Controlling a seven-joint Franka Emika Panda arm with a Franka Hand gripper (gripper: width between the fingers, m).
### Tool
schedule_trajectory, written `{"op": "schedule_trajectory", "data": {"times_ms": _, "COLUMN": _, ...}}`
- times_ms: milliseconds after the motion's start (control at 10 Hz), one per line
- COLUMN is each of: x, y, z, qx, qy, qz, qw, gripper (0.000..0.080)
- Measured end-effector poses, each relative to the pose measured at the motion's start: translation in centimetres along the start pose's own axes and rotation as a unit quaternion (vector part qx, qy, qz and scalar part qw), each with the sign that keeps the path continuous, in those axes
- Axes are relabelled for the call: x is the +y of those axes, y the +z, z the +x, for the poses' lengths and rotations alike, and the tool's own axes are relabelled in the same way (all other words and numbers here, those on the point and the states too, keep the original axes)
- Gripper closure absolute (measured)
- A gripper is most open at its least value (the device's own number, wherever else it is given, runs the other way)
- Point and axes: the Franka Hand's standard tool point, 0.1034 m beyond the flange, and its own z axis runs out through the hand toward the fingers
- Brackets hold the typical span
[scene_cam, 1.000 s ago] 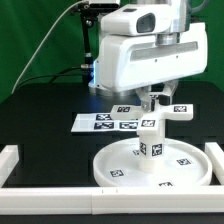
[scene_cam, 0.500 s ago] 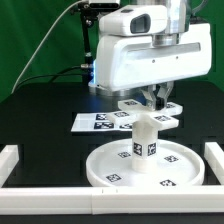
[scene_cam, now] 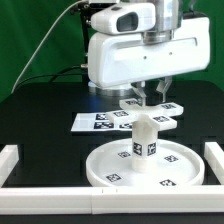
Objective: Assemble round table
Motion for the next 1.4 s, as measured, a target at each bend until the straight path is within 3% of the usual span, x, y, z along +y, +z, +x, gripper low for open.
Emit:
{"op": "schedule_trajectory", "data": {"times_ms": 100, "x": 0.12, "y": -0.06, "z": -0.01, "qx": 0.002, "qy": -0.023, "qz": 0.000, "qw": 1.000, "gripper": 0.0401}}
{"op": "schedule_trajectory", "data": {"times_ms": 200, "x": 0.21, "y": -0.09, "z": -0.02, "qx": 0.009, "qy": -0.008, "qz": -0.005, "qw": 1.000, "gripper": 0.0401}}
{"op": "schedule_trajectory", "data": {"times_ms": 300, "x": 0.21, "y": 0.09, "z": 0.27, "qx": 0.027, "qy": 0.033, "qz": -0.017, "qw": 0.999, "gripper": 0.0228}}
{"op": "schedule_trajectory", "data": {"times_ms": 400, "x": 0.38, "y": 0.22, "z": 0.29, "qx": 0.020, "qy": -0.010, "qz": -0.018, "qw": 1.000, "gripper": 0.0174}}
{"op": "schedule_trajectory", "data": {"times_ms": 700, "x": 0.57, "y": 0.25, "z": 0.33, "qx": 0.022, "qy": 0.009, "qz": -0.019, "qw": 1.000, "gripper": 0.0154}}
{"op": "schedule_trajectory", "data": {"times_ms": 800, "x": 0.73, "y": 0.01, "z": 0.52, "qx": 0.037, "qy": 0.107, "qz": -0.014, "qw": 0.993, "gripper": 0.0151}}
{"op": "schedule_trajectory", "data": {"times_ms": 1000, "x": 0.79, "y": 0.29, "z": 0.36, "qx": 0.053, "qy": 0.297, "qz": -0.001, "qw": 0.953, "gripper": 0.0150}}
{"op": "schedule_trajectory", "data": {"times_ms": 1400, "x": 0.75, "y": 0.50, "z": 0.29, "qx": 0.052, "qy": 0.406, "qz": 0.008, "qw": 0.912, "gripper": 0.0150}}
